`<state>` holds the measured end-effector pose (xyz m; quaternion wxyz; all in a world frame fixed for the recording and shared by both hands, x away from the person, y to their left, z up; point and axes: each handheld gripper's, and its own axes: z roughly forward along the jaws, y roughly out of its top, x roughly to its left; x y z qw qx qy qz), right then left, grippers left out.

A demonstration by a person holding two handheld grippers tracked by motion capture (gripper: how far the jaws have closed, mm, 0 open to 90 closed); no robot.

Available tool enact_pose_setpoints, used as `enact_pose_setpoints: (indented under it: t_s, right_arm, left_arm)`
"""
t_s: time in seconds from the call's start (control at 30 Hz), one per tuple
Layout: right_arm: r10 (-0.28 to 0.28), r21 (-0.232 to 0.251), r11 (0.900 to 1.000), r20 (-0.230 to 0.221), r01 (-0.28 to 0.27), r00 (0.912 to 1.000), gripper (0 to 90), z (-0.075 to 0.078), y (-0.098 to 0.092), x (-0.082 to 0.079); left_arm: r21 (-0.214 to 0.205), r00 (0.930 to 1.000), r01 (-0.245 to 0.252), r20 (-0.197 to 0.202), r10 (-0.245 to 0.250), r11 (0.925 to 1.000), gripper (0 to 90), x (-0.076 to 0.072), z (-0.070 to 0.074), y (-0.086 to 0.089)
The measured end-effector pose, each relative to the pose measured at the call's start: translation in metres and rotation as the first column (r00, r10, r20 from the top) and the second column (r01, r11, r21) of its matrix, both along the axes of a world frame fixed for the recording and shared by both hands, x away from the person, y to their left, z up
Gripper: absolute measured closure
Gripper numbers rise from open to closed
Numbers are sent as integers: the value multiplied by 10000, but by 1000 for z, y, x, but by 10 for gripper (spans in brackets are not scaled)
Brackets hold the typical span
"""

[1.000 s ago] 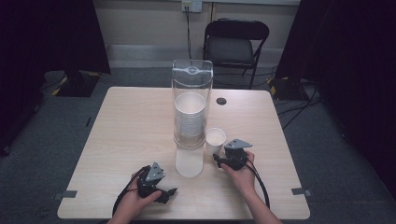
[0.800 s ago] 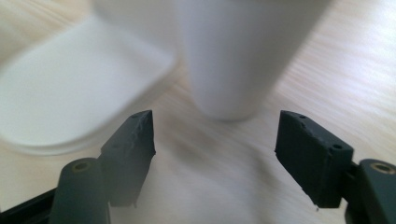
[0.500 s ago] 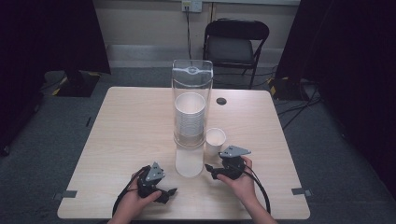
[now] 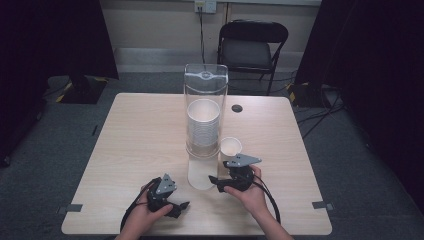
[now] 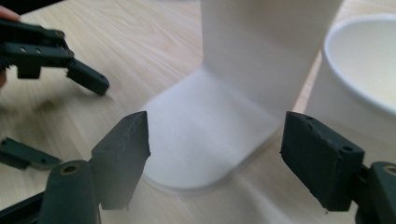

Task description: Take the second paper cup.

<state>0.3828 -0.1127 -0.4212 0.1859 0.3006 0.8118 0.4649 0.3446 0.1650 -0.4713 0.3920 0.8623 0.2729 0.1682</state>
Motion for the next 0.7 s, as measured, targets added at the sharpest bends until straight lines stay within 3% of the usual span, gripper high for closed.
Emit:
enact_pose_setpoints:
  t_s: [0.5, 0.7]
  right_arm:
    - [260, 706, 9971, 362, -285, 9990, 231, 21, 11, 4]
    - [365, 724, 9966, 412, -394, 9985, 231, 27, 19, 7]
  left_arm:
    - [-2, 10000, 1, 3, -1, 10000, 110, 0, 0, 0]
    - [1, 10000, 3, 2, -3, 10000, 110, 0, 0, 0]
